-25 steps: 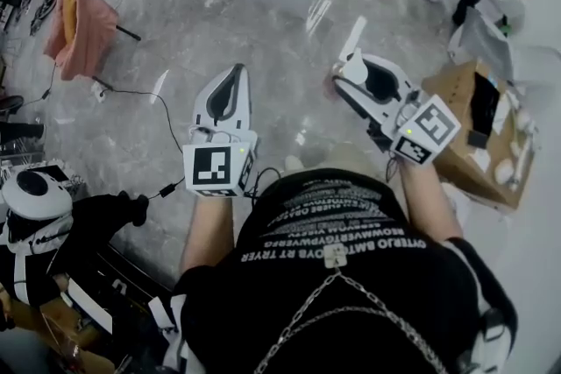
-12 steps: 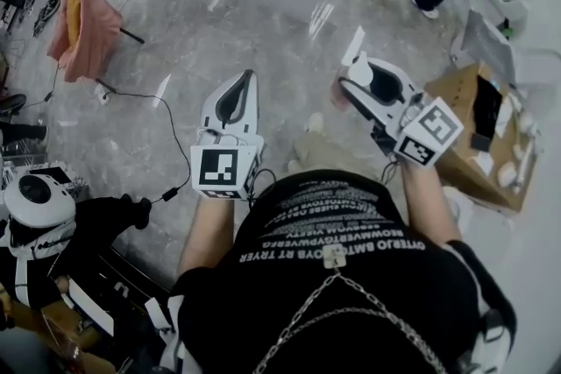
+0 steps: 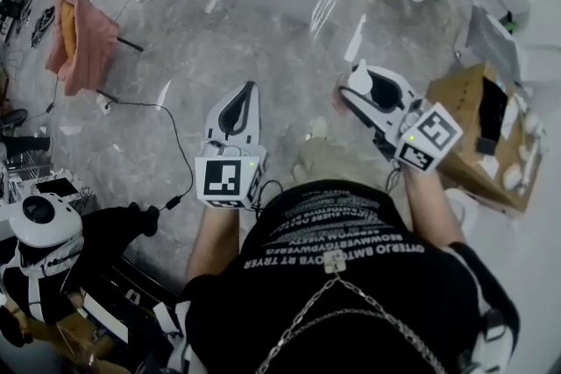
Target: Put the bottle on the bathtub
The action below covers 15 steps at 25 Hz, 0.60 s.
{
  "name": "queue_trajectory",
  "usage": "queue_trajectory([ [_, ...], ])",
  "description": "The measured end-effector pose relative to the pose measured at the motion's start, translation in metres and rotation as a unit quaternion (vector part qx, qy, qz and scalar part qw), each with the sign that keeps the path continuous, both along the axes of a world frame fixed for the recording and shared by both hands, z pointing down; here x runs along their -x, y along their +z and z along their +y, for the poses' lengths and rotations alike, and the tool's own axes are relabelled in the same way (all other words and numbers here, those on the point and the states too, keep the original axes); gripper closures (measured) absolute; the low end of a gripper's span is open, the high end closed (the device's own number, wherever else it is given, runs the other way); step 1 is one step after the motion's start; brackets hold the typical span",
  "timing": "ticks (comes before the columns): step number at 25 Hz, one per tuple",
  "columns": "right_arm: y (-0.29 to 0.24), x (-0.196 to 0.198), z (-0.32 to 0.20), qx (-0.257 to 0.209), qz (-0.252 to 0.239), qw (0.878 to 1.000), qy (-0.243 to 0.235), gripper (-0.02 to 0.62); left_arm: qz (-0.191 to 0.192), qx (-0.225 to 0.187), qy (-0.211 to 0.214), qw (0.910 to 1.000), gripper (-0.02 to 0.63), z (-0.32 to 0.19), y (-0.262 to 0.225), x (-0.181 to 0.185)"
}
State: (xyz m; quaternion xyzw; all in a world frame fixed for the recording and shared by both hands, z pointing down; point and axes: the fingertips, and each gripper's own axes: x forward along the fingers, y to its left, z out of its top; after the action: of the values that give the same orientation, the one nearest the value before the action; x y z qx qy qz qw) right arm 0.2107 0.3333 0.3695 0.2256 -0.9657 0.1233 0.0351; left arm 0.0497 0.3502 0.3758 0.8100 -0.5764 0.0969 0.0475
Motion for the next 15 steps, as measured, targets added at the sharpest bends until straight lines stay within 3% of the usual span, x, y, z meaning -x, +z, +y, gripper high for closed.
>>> queue_trajectory([
  [9, 0.012, 0.027, -0.061, 0.010, 0.005, 1.000, -0.027, 0.414, -0.002, 0.031, -0.037, 0.9988, 0.604, -0.050, 0.018, 0.035],
  [15, 0.008, 0.037, -0.097, 0.007, 0.004, 0.999, -0.041, 0.414, -0.011, 0.022, -0.030, 0.9992, 0.604, -0.093, 0.004, 0.033],
])
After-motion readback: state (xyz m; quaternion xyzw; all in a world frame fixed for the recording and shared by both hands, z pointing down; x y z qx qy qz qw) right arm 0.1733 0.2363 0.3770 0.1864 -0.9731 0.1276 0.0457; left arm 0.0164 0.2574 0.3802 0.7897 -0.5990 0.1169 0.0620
